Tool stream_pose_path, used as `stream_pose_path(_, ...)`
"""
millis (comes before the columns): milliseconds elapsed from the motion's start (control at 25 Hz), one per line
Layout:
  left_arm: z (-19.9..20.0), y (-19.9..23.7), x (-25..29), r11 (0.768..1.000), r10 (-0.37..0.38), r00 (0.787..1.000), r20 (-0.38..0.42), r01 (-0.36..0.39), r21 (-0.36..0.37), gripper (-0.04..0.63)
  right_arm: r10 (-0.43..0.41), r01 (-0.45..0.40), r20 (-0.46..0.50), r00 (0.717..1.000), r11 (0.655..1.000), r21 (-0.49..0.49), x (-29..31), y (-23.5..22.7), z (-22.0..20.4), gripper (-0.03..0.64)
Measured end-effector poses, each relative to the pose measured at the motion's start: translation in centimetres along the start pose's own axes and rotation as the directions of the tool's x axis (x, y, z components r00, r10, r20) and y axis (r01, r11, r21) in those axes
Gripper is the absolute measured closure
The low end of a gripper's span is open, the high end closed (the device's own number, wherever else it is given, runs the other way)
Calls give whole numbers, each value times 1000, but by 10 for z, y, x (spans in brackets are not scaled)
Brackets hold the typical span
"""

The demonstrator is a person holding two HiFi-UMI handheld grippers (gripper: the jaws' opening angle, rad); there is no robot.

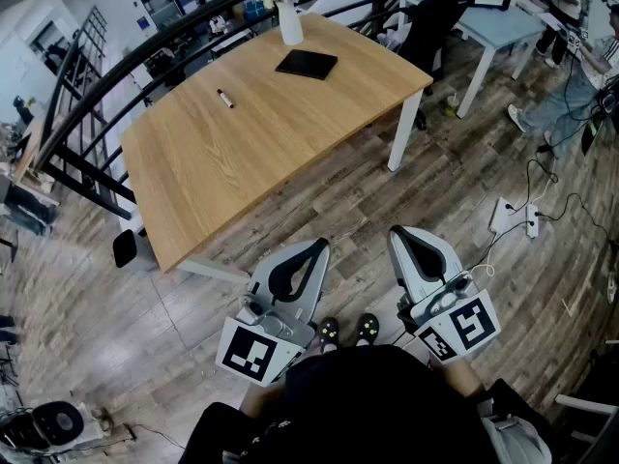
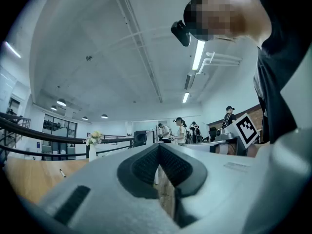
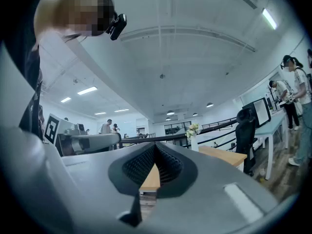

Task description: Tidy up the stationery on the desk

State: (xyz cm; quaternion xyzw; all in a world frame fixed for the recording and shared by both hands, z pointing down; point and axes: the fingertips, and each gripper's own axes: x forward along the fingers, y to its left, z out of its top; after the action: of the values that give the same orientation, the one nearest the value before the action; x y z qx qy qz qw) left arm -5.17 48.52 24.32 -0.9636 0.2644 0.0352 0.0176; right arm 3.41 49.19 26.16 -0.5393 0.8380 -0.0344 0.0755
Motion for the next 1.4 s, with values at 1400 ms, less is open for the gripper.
stream_pose_path(1400,-21,-49,46,999,-11,998,-63,13,33,612,-23,22,21,1000,999,31,-57,-65,-5,608)
